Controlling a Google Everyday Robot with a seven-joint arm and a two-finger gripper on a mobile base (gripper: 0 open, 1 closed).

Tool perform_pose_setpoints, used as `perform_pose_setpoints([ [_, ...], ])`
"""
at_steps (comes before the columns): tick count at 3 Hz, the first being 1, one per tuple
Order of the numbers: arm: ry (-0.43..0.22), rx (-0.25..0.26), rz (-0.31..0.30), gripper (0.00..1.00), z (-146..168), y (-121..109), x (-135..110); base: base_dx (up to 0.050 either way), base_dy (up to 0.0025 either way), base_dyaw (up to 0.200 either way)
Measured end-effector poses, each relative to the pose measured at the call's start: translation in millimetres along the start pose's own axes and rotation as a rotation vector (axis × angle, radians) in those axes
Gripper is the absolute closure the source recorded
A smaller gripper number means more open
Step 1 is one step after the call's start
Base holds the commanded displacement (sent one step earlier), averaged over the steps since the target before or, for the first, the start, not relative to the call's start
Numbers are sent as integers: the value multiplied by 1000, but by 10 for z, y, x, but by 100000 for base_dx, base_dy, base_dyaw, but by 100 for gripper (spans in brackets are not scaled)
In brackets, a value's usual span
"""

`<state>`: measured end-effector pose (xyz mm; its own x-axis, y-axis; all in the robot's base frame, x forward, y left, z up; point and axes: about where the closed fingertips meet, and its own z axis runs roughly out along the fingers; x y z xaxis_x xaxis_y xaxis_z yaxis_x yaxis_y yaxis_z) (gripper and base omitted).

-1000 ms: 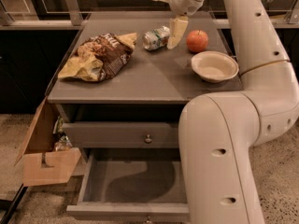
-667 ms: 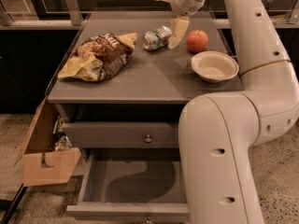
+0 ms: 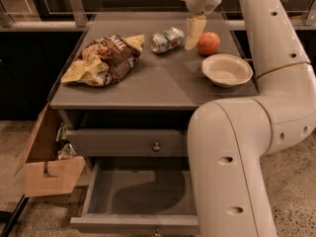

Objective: Place 7up can into middle drawer

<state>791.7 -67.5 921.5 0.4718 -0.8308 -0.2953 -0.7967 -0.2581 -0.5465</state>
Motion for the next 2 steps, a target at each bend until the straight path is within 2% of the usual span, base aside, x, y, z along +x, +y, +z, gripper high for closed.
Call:
perform_pose_setpoints([
  [1,15,-16,-1,0,57,37,61,0,0,0],
  [2,0,-18,-18,0,230,16,41,0,0,0],
])
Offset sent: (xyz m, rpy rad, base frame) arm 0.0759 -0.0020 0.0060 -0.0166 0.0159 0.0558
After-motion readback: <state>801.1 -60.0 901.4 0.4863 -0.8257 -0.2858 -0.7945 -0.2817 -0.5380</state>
